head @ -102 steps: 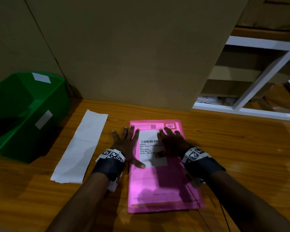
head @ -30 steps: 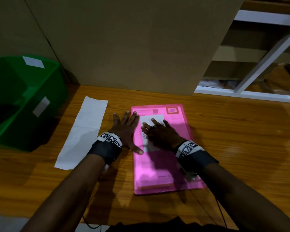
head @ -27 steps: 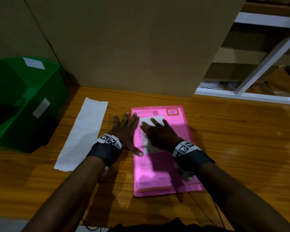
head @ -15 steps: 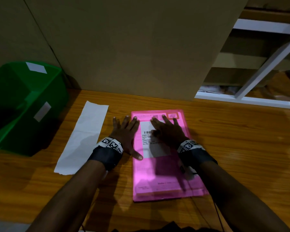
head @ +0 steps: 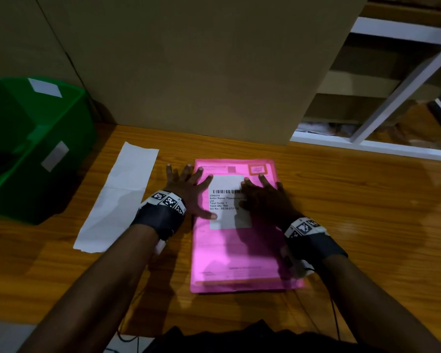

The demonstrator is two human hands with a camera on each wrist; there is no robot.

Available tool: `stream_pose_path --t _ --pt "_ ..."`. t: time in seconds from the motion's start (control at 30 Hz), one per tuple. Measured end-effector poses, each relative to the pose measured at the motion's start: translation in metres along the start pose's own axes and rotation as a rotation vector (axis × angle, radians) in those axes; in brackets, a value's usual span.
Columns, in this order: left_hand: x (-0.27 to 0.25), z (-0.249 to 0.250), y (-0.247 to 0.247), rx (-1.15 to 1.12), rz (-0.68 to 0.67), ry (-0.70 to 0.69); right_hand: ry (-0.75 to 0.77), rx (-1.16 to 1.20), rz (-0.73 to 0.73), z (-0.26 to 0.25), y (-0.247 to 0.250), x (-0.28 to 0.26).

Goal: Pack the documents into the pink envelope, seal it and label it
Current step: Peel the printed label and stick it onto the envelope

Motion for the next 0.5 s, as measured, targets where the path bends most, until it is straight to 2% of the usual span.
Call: stream_pose_path --t 0.1,0.33,0.5 --pt "0.002 0.004 -0.001 -0.011 -0.026 0.027 -0.025 -0.023 -0.014 0.000 -0.006 -0.012" --pt "0.001 0.010 -0.006 -0.010 0.023 -0.003 -0.139 0.052 -0.034 -0.007 -0.029 -0.030" --pt "-0.004 0.011 -0.007 -0.034 0.035 -0.050 -0.118 0.061 -0.035 -0.014 -0.024 -0.034"
Point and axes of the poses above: each hand's wrist, its own x-axis towards the middle knuckle, its own y-axis out of the back of the hand, z = x × y, the point moved 9 cm from there along x, towards the middle knuckle, and after that the axes turned 11 degrees about x, right-handed, at the moved point
